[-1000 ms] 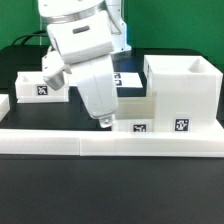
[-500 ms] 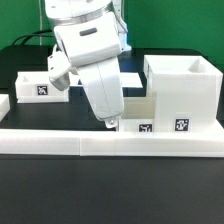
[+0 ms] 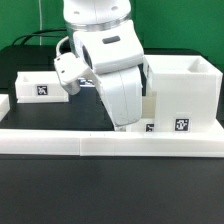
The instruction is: Assemble drawer
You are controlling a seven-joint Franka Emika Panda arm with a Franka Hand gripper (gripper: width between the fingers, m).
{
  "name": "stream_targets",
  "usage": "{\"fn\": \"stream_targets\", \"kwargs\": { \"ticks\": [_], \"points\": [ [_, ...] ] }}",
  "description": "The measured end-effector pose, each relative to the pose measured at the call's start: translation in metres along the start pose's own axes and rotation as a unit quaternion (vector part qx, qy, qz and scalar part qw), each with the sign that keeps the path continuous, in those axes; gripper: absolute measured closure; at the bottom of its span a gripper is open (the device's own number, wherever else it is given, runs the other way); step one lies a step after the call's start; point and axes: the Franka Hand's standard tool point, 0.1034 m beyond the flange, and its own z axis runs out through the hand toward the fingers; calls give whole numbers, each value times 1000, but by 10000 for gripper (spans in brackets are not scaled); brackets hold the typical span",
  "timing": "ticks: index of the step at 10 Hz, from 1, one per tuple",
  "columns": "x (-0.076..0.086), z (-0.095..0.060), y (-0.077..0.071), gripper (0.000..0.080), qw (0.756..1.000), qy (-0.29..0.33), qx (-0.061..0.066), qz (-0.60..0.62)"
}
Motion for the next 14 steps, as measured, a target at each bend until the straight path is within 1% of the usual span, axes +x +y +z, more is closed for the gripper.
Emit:
{"fn": "stream_targets", "kwargs": {
  "ticks": [6, 9, 11, 14],
  "points": [
    [0, 1, -1, 151, 1000, 0, 1, 11],
    [9, -3, -1, 151, 997, -8, 2, 80],
    [14, -1, 0, 151, 994, -13, 3, 107],
    [15, -1, 0, 151, 994, -13, 4, 108]
  ]
}}
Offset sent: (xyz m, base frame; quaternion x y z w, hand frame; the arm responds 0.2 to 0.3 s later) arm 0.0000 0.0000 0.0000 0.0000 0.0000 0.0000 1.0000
